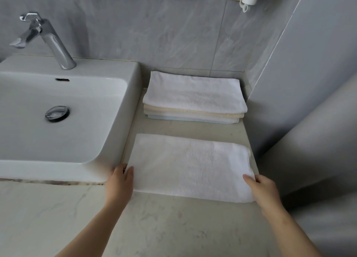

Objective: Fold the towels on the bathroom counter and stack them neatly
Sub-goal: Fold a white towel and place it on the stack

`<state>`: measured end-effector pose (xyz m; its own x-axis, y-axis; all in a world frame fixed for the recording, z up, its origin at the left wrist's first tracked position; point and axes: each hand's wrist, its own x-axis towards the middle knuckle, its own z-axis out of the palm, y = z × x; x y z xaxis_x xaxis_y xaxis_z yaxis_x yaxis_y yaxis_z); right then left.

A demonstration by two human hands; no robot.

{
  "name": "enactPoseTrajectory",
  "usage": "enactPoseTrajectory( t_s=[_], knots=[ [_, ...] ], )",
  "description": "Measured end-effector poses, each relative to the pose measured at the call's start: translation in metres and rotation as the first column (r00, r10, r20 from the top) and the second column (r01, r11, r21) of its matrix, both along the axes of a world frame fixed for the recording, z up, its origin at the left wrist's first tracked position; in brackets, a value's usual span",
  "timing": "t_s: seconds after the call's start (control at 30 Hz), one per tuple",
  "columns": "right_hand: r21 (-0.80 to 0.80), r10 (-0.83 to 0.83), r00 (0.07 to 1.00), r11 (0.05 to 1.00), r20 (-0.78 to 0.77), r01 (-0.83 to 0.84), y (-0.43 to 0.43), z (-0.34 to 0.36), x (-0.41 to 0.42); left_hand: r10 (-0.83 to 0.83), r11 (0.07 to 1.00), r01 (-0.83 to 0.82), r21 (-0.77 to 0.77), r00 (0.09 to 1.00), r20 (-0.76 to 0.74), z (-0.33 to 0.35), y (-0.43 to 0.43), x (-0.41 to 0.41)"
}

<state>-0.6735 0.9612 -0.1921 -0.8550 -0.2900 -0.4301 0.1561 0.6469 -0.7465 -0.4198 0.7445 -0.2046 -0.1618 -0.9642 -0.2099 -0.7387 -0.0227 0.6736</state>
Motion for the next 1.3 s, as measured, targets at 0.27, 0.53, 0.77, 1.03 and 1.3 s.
enactPoseTrajectory(
  t_s=[0.27,0.53,0.77,1.03,1.3],
  knots=[
    [-0.006,-0.055,0.995,0.999,-0.079,0.054,0.0,-0.008,0.007,-0.047,0.997,0.051,-0.059,0.997,0.063,-0.002,0.003,0.003],
    [0.042,-0.018,0.992,0.999,-0.121,0.023,0.0,-0.007,0.008,-0.104,0.98,0.111,-0.164,0.993,0.049,-0.006,0.005,0.008],
    [0.331,0.154,0.962,0.941,-0.227,-0.073,0.009,-0.014,0.009,-0.127,0.972,0.153,-0.18,0.981,0.144,-0.01,0.001,0.008],
    [0.425,0.454,0.564,0.885,-0.69,-0.192,-0.045,-0.006,0.039,-0.429,0.647,0.632,-0.425,0.764,0.483,0.016,0.017,-0.044],
    [0.611,0.784,0.526,0.602,-0.33,-0.514,-0.106,-0.014,0.045,-0.658,0.556,0.831,-0.005,0.444,0.609,0.0,-0.001,-0.105]
  ],
)
